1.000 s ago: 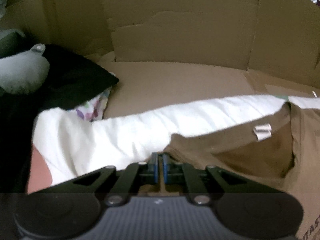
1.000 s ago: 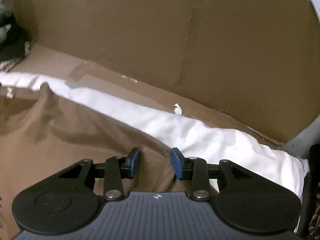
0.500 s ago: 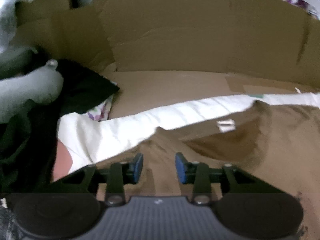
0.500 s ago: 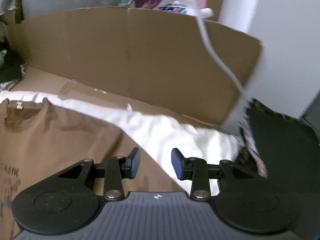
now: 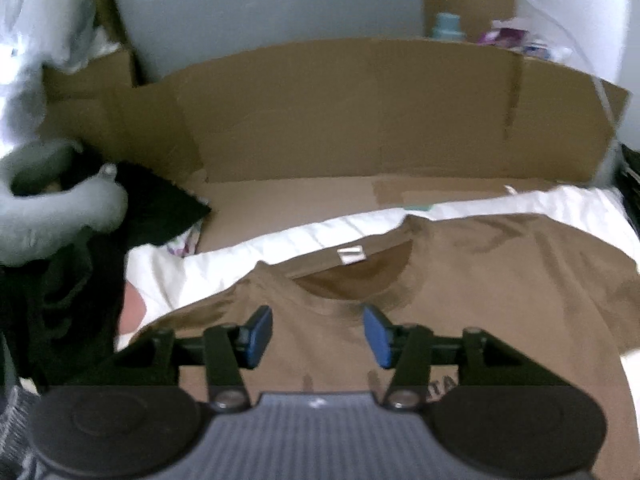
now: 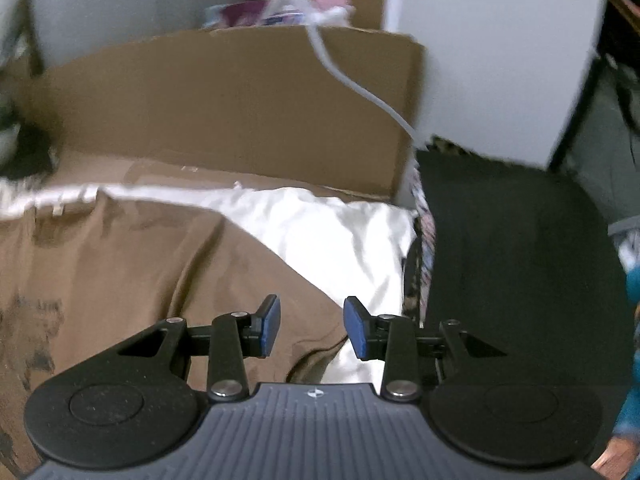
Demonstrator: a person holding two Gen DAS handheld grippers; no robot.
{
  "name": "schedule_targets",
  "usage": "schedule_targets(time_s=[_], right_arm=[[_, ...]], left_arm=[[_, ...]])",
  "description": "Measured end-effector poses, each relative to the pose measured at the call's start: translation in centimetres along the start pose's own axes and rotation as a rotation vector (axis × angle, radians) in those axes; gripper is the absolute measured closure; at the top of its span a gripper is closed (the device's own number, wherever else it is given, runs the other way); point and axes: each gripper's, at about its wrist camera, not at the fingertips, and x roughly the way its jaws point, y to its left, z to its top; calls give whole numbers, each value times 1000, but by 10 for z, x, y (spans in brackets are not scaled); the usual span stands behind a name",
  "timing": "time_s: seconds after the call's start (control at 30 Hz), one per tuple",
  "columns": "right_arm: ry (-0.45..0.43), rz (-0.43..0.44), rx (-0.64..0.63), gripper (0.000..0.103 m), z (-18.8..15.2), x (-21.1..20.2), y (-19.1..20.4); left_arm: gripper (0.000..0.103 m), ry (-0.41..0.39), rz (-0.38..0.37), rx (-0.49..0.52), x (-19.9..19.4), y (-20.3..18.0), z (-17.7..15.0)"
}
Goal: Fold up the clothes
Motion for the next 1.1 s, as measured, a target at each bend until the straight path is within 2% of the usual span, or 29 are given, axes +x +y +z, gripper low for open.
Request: schedule_targets(time_s=[0.1, 0.2, 0.3, 0.4, 0.6, 0.73, 0.93, 1.1], right_arm=[[-10, 30, 40, 59, -4, 9, -7], [-47, 27, 46, 59, -14, 19, -10], [-107, 5, 82, 59, -28, 27, -16], [-108, -18, 86, 59, -37, 39, -18], [-89, -44, 71, 59, -46, 62, -11], [-74, -59, 114, 59, -48, 75, -10], [-57, -163, 230, 61, -46, 90, -14], [-22, -148, 270, 60, -43, 97, -17]], left_arm=[[46, -47, -22, 49, -13, -13, -14], [46, -87, -63, 33, -18, -23, -34], [45, -71, -107, -27, -10, -25, -54], [45, -34, -138, -46, 6, -28, -71], [45, 21, -107, -111, 37, -16, -88], [45, 44, -107, -177, 47, -4, -95], [45, 70, -99, -228, 56, 8, -103], [45, 82, -108, -246, 60, 10, -109]])
